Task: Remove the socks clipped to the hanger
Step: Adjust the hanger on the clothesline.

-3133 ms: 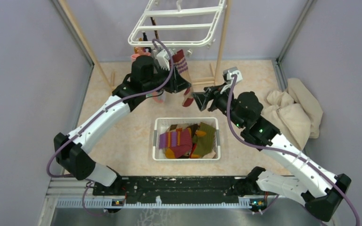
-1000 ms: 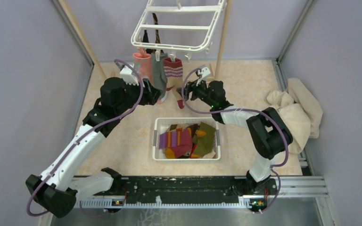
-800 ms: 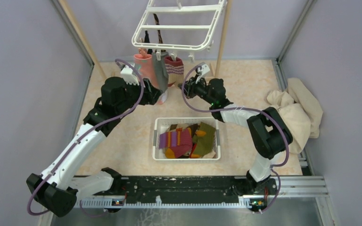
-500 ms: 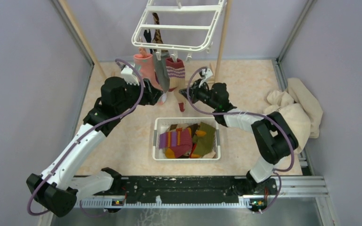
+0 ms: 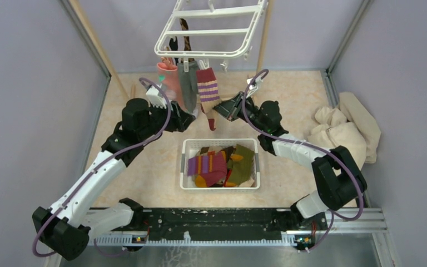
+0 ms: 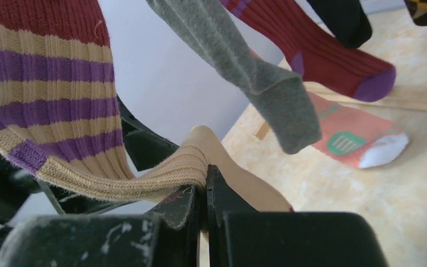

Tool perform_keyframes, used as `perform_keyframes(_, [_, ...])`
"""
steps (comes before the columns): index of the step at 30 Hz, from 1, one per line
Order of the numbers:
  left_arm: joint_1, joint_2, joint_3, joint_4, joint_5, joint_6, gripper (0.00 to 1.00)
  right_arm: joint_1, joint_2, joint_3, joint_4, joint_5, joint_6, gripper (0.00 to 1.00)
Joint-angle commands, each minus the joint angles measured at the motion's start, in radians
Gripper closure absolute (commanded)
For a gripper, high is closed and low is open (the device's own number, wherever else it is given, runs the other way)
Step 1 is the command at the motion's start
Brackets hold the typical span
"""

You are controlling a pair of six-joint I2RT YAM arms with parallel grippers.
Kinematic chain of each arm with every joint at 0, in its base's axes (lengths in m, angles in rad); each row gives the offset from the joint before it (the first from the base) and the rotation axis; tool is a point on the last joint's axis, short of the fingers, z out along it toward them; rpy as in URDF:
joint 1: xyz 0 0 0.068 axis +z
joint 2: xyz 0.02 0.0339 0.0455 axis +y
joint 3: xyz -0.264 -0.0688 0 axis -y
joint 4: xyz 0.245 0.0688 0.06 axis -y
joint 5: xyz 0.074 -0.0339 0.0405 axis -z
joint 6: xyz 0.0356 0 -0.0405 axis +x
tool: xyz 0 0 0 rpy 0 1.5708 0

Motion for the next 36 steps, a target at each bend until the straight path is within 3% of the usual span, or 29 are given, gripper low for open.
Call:
perform_keyframes(1, [0.005, -0.044, -0.04, 0.087, 0.05, -0.026, 0.24, -0.002, -0.014, 0.011, 0.143, -0.035, 0.199, 1.0])
perform_keyframes(12, [0.004, -0.082, -0.123, 0.204, 0.062, -0.002, 0.23, -0.002, 0.2, -0.024, 0.706, -0.115, 0.664, 1.0])
perform_keyframes(22, [0.005, 0.008, -0.133, 0.391, 0.17, -0.036, 0.21, 0.011, 0.289, 0.01, 0.821, -0.169, 0.788, 1.0])
perform_keyframes(29, [0.004, 0.071, -0.1, 0.426, 0.216, -0.033, 0.21, 0.013, 0.305, 0.016, 0.852, -0.183, 0.819, 1.0])
perform_keyframes(32, [0.004, 0.074, -0.107, 0.436, 0.229, -0.036, 0.27, 0.013, 0.316, 0.032, 0.87, -0.192, 0.845, 1.0])
perform_keyframes(36, [0.004, 0.083, -0.11, 0.461, 0.263, -0.046, 0.53, 0.014, 0.317, 0.045, 0.869, -0.199, 0.844, 1.0])
